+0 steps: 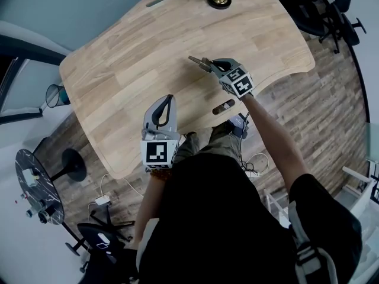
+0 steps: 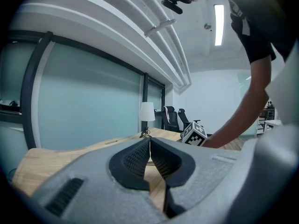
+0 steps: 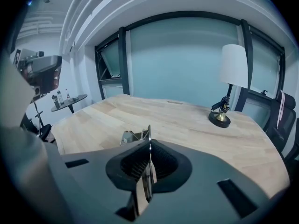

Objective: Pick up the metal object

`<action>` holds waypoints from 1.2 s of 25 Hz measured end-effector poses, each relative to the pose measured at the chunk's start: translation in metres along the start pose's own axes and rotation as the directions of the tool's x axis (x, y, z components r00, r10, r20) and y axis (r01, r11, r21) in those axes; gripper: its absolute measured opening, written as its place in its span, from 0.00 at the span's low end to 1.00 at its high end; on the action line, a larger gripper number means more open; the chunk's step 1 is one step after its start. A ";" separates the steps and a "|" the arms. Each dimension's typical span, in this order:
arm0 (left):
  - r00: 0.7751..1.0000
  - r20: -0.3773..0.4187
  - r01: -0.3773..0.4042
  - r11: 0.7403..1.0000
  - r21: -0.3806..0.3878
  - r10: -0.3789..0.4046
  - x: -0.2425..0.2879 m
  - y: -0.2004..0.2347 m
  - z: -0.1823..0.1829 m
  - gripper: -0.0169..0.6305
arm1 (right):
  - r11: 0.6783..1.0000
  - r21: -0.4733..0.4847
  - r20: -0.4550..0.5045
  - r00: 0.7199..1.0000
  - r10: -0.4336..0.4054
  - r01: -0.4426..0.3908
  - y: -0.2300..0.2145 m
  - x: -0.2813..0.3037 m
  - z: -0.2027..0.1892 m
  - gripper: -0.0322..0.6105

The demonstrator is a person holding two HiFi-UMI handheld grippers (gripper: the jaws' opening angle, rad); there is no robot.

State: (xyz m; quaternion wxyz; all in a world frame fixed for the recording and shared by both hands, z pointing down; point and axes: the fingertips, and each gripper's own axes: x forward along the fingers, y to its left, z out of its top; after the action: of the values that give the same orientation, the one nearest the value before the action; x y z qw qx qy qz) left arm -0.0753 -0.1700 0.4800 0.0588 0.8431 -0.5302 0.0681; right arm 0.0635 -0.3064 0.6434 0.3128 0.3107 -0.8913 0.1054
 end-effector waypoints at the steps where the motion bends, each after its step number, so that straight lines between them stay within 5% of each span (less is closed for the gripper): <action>1: 1.000 -0.001 -0.001 1.000 -0.001 0.001 0.000 0.000 0.000 0.05 | 1.000 0.000 -0.003 1.000 0.001 -0.001 0.000 0.003 -0.001 0.06; 18: 1.000 -0.027 -0.012 1.000 -0.012 0.012 0.001 0.005 -0.010 0.05 | 0.995 -0.018 -0.041 0.994 -0.098 0.098 -0.022 0.031 -0.008 0.06; 30: 0.999 -0.029 -0.024 1.000 -0.008 0.024 -0.003 0.009 -0.012 0.05 | 0.996 -0.081 -0.086 0.995 -0.054 0.047 0.002 0.047 -0.021 0.06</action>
State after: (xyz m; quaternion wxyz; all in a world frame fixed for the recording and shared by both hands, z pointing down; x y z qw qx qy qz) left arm -0.0856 -0.1697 0.4919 0.0692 0.8353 -0.5396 0.0790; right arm 0.0437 -0.3201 0.6895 0.3665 0.3157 -0.8719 0.0761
